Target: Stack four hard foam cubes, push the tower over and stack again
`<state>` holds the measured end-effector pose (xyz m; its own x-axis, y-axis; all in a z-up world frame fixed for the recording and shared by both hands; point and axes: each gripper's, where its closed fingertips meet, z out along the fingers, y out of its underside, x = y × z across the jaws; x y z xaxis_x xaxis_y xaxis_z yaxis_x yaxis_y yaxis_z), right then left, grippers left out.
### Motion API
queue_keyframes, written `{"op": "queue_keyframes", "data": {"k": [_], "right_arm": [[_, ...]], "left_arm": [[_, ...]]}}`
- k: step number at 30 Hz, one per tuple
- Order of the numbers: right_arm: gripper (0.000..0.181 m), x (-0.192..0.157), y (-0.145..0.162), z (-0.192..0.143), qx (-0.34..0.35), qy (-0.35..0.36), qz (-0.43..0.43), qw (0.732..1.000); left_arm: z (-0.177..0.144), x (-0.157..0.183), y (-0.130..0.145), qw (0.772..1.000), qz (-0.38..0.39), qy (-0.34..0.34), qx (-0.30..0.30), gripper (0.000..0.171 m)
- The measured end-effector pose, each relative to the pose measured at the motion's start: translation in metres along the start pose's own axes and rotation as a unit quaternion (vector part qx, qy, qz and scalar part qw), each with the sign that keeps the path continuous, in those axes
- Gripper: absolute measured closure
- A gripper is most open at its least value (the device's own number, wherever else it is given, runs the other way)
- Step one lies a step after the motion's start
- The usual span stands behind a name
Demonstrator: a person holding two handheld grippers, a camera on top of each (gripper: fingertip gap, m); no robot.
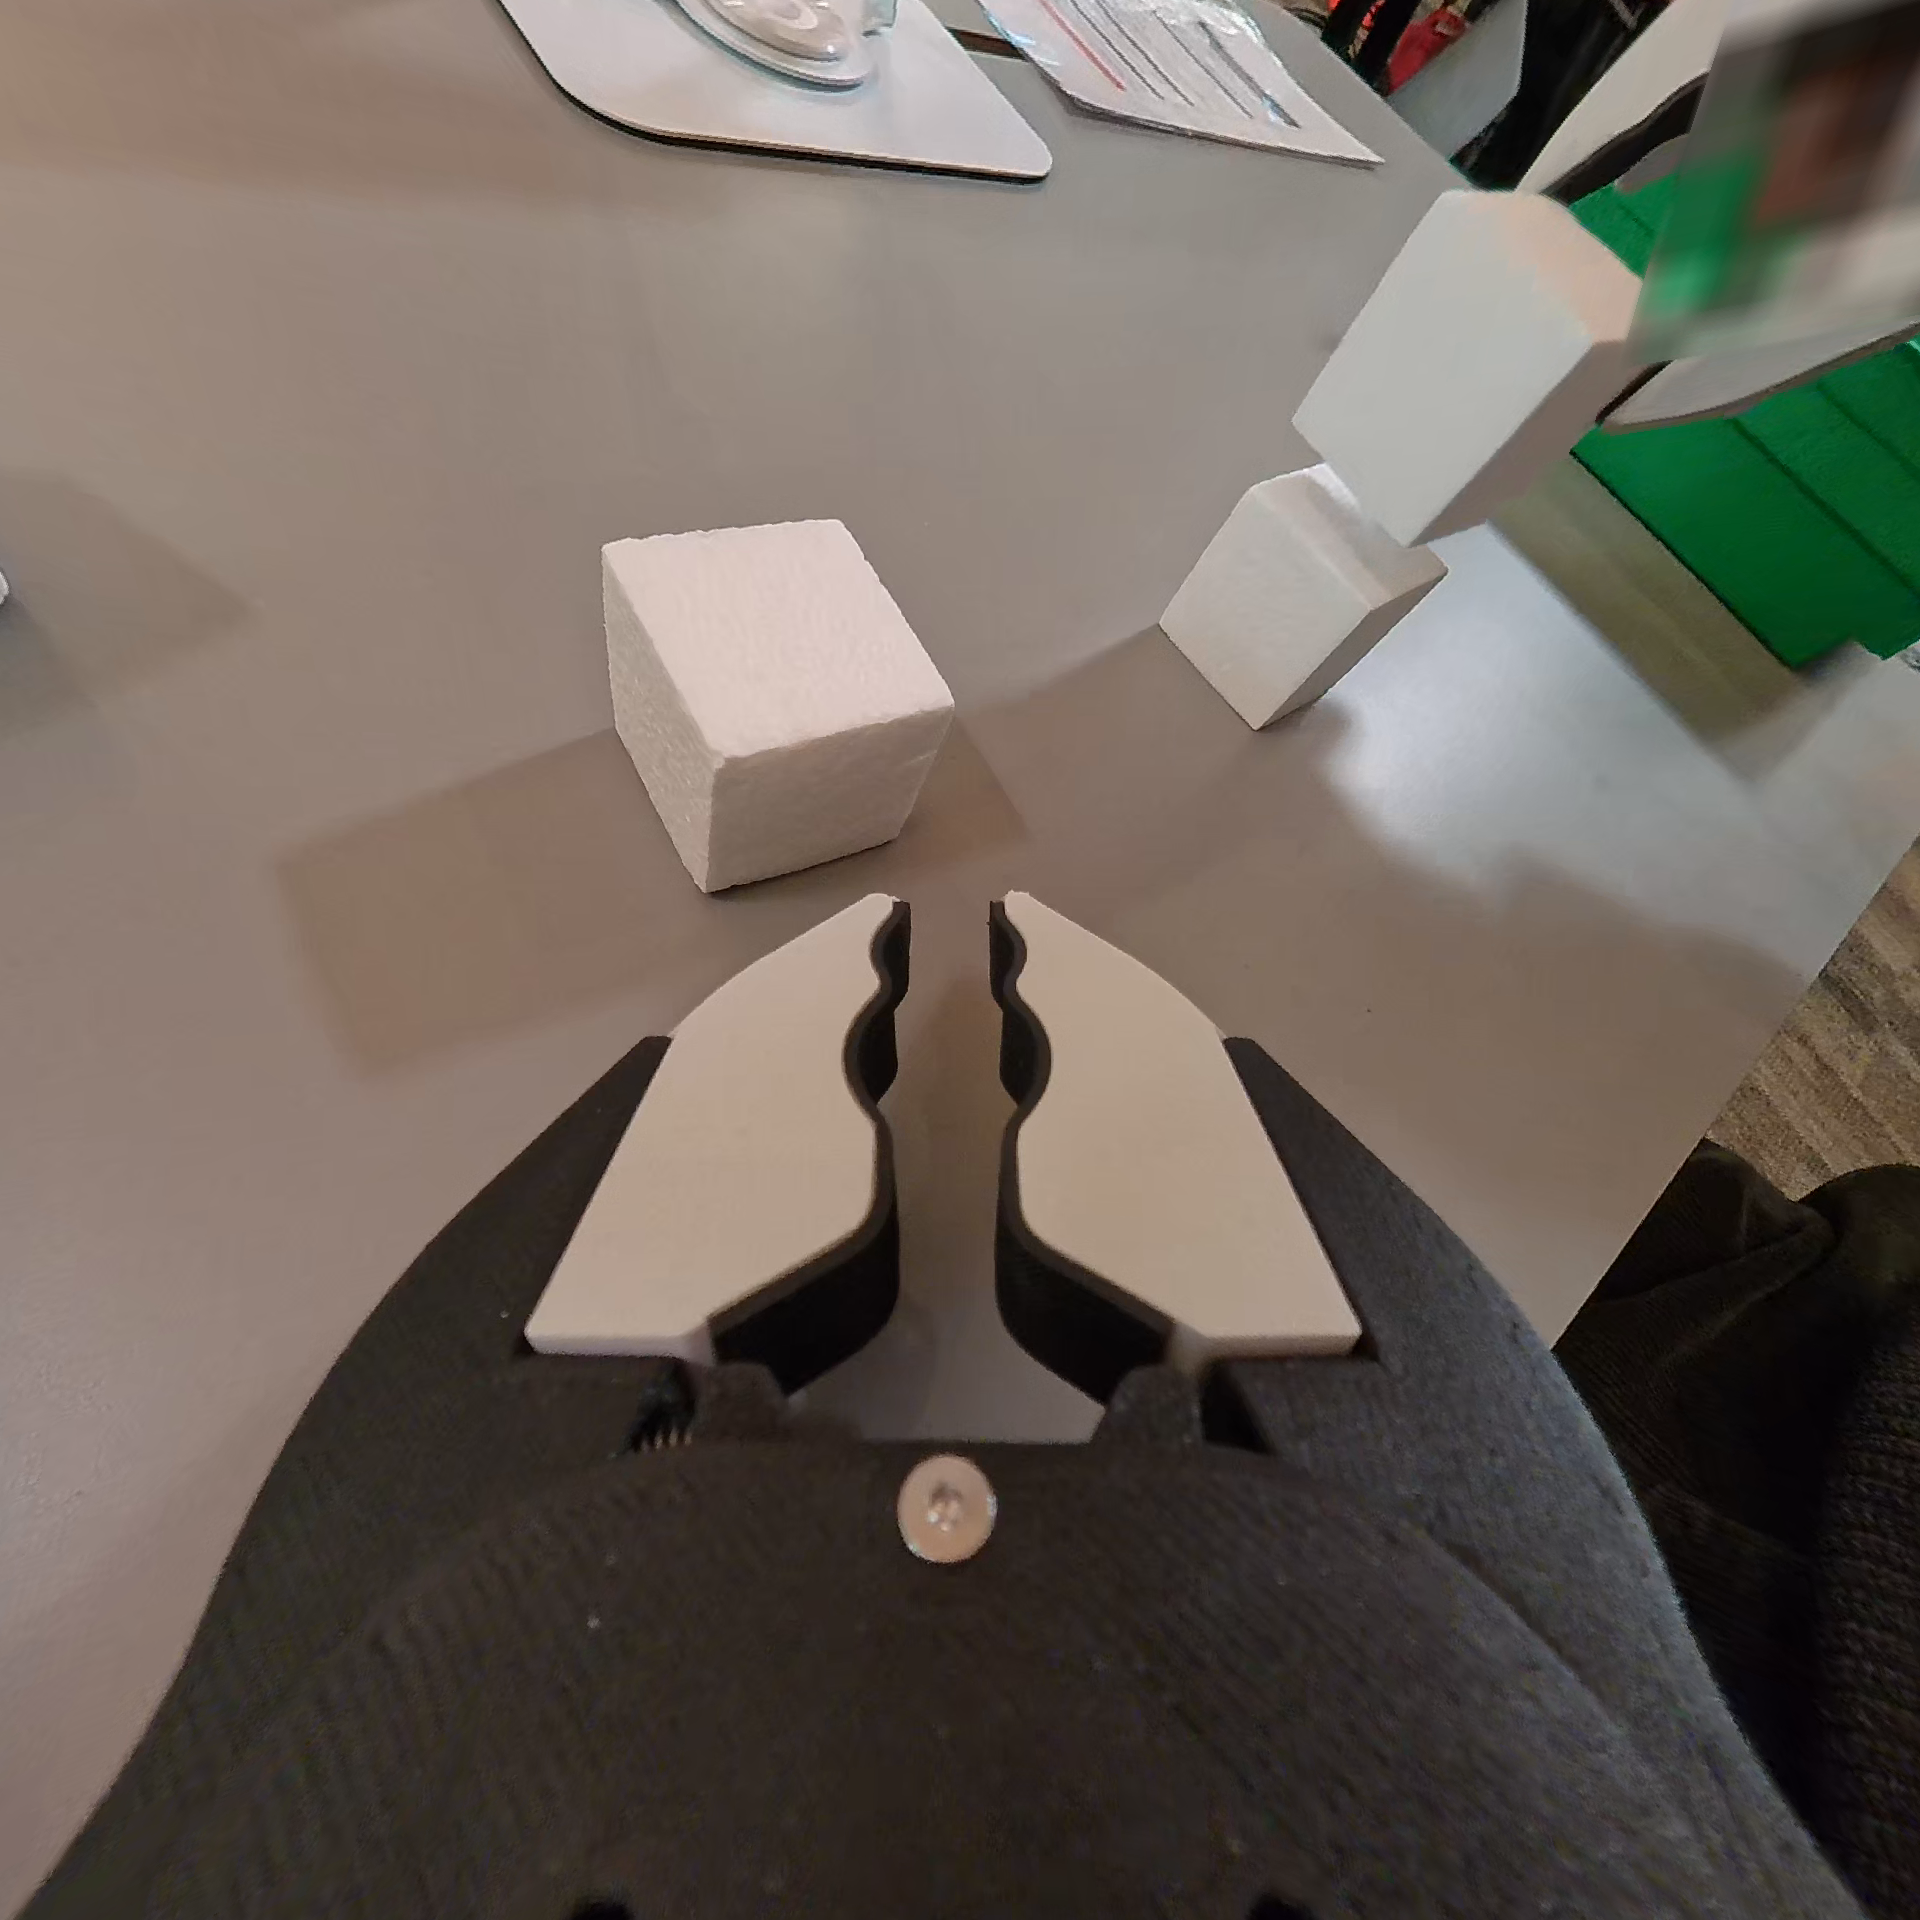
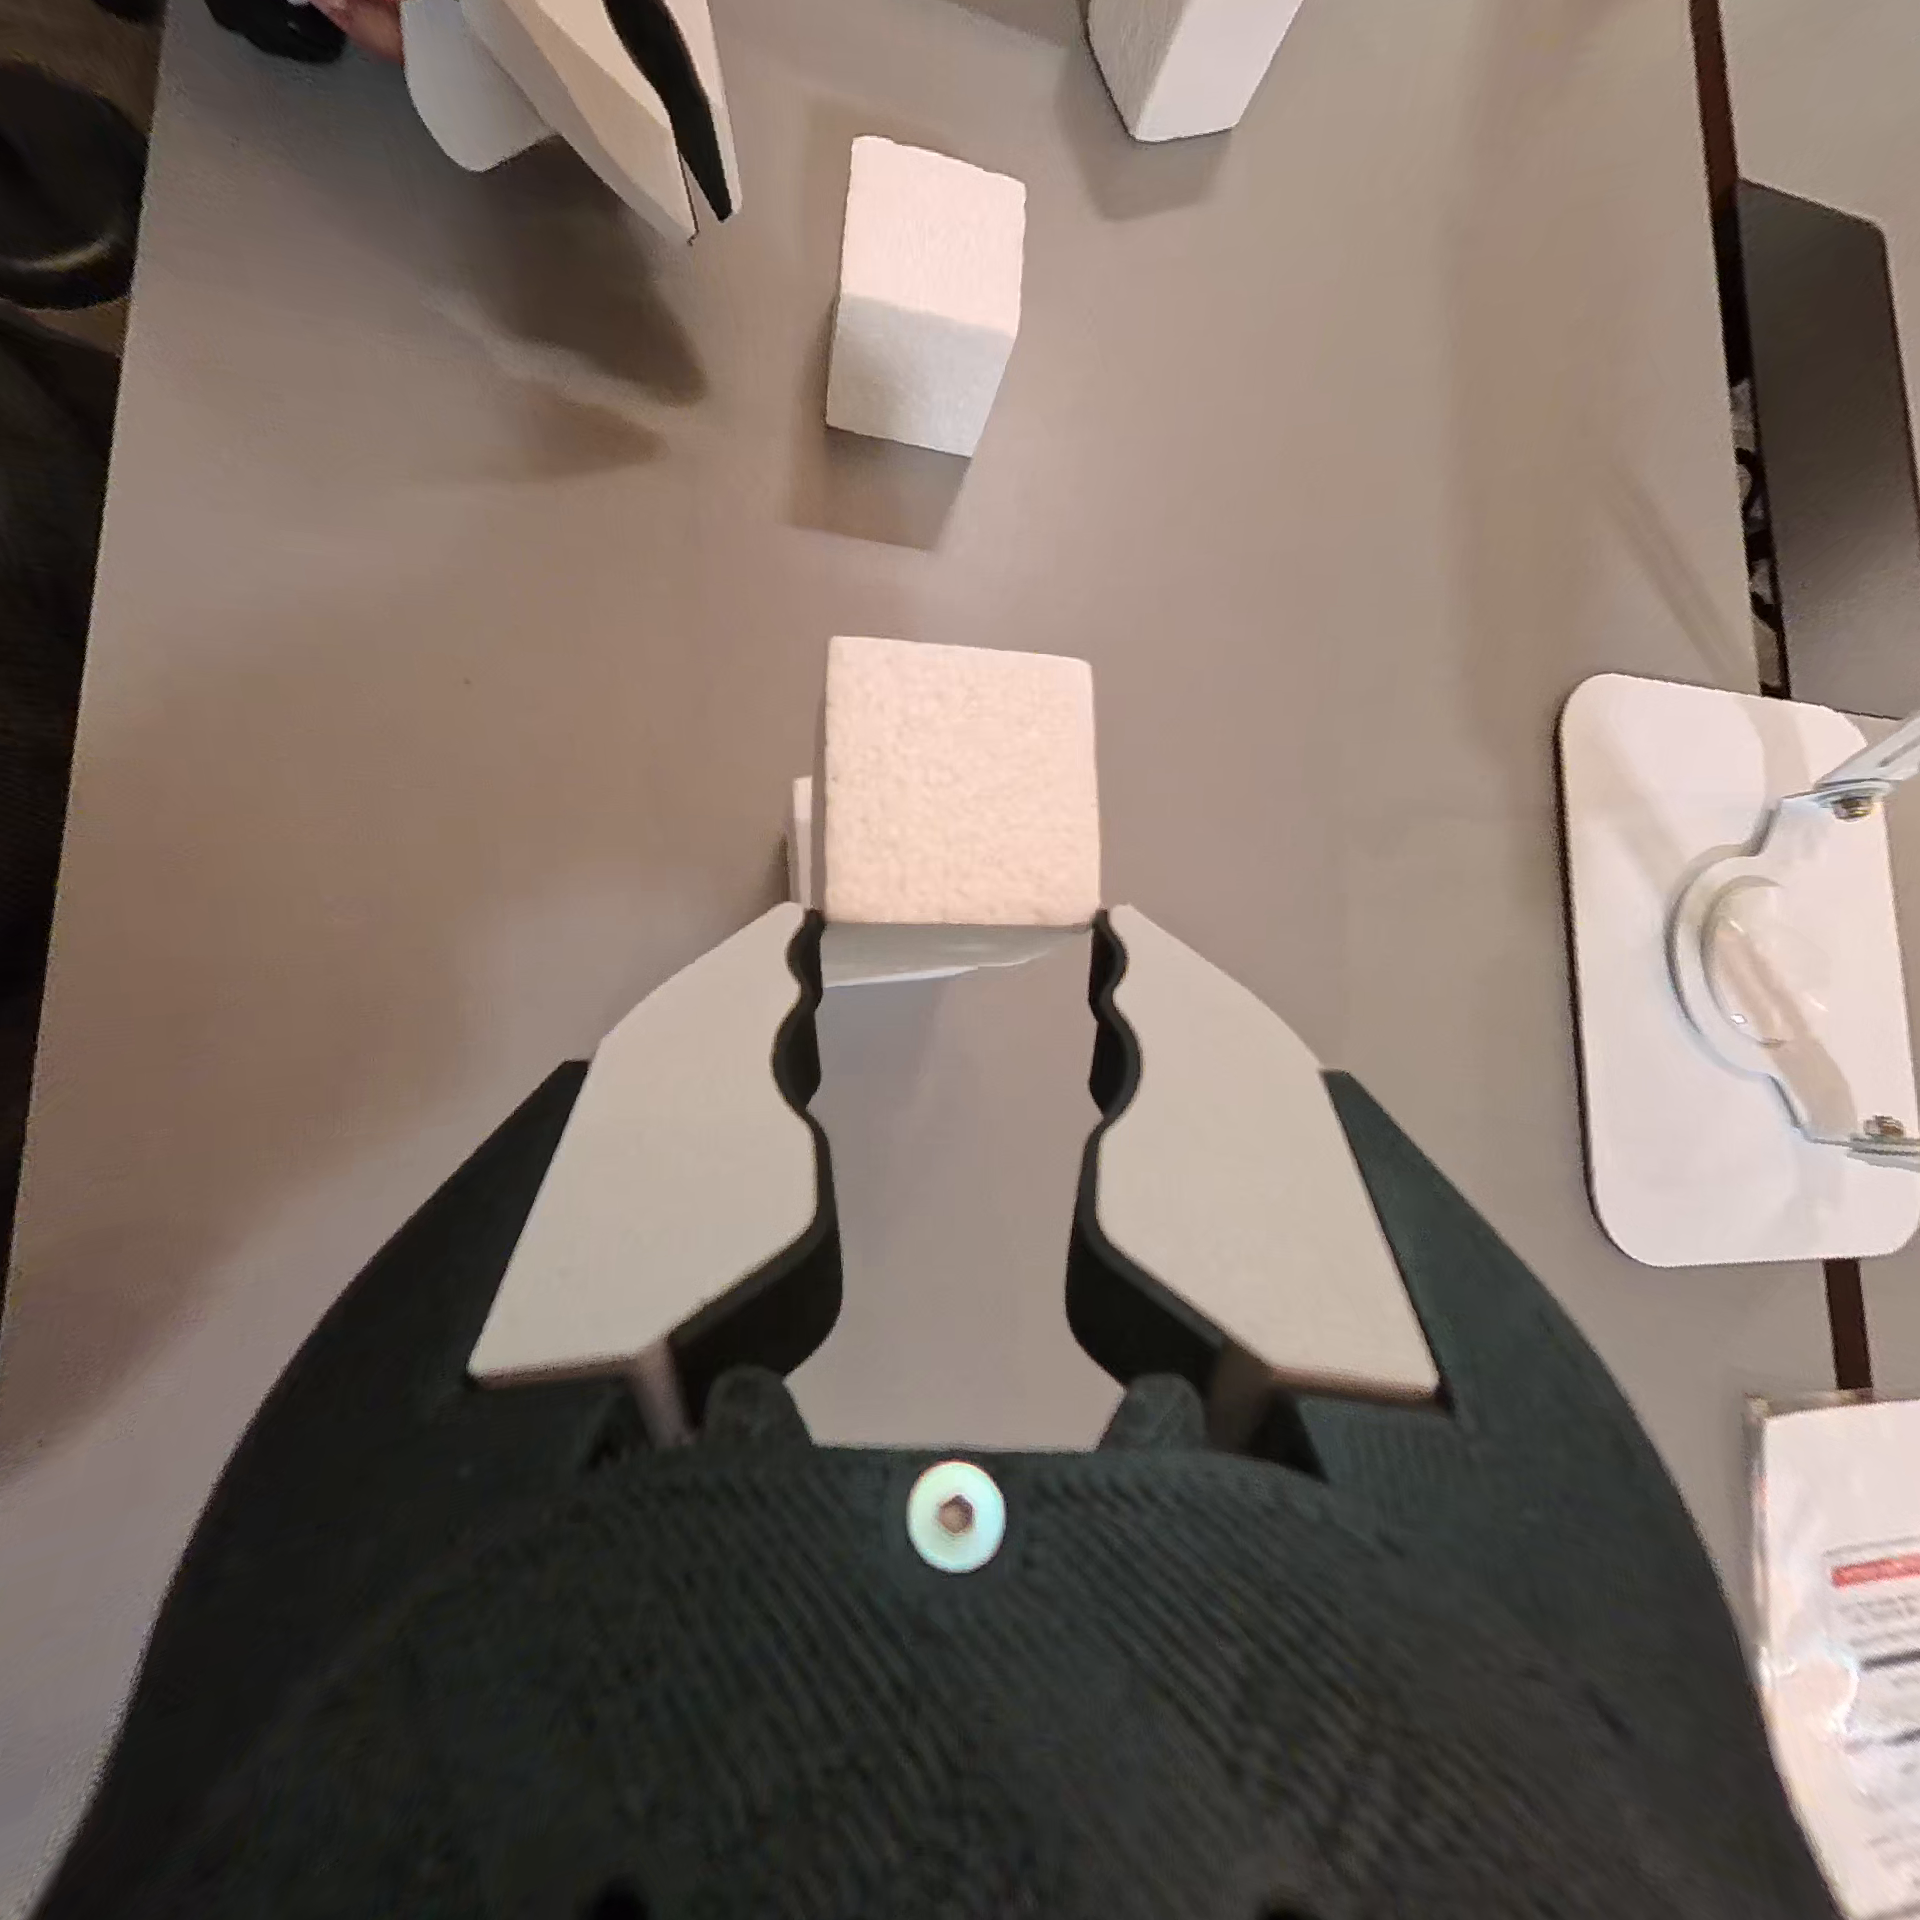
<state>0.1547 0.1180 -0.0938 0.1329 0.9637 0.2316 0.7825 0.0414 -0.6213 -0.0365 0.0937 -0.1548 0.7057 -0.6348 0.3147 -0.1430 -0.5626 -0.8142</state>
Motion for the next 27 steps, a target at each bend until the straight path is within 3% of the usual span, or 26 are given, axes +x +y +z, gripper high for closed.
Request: {"op": "queue_keyframes", "data": {"k": [7, 27], "right_arm": [[0.131, -0.0033, 0.0018, 0.0044, -0.001, -0.002, -0.039, 0.999], [0.131, -0.0018, 0.0062, 0.0087, 0.014, -0.013, -0.04, 0.999]], "left_arm": [[0.0005, 0.0005, 0.001, 1.0, -0.004, 0.003, -0.003, 0.156], [-0.0003, 0.0007, 0.0016, 1.0, -0.004, 0.002, -0.003, 0.156]]}}
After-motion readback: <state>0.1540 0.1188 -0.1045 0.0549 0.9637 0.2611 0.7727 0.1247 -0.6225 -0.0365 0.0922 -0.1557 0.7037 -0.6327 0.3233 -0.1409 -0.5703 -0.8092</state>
